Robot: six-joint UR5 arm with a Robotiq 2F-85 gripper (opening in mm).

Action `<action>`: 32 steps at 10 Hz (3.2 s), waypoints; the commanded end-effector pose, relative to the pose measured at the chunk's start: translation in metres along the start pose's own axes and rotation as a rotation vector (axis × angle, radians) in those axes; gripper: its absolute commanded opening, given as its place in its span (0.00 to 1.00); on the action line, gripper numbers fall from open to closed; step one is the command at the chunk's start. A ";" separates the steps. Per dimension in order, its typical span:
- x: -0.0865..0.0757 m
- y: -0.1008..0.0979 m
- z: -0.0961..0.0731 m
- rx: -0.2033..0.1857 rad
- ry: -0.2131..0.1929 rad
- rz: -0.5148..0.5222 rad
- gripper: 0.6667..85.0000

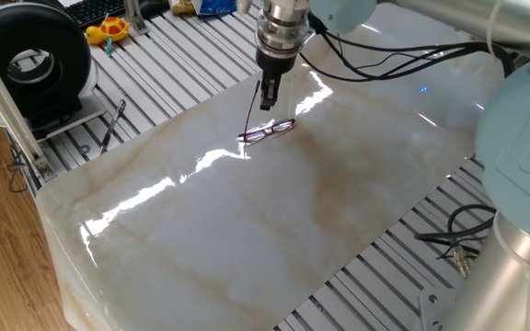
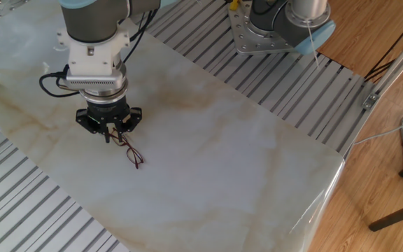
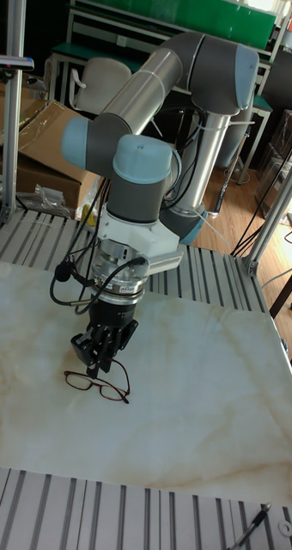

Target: Unfold the leg of the glasses (with one hand)

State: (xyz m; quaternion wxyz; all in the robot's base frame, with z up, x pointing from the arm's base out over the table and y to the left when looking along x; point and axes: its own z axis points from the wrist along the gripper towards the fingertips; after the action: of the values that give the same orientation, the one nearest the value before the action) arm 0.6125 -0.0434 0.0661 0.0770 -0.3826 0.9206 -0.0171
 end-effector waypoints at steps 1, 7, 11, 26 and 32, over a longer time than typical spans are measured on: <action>0.006 -0.001 0.003 -0.009 -0.018 -0.006 0.37; 0.010 0.013 0.009 -0.022 -0.045 0.003 0.37; 0.010 0.016 0.011 -0.006 -0.038 -0.010 0.35; 0.018 0.020 0.019 -0.005 -0.026 -0.050 0.40; 0.018 0.018 0.020 -0.001 -0.027 -0.069 0.39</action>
State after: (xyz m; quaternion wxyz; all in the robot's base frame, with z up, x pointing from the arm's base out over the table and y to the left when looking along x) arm 0.5891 -0.0416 0.0421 0.0862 -0.4126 0.9067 -0.0136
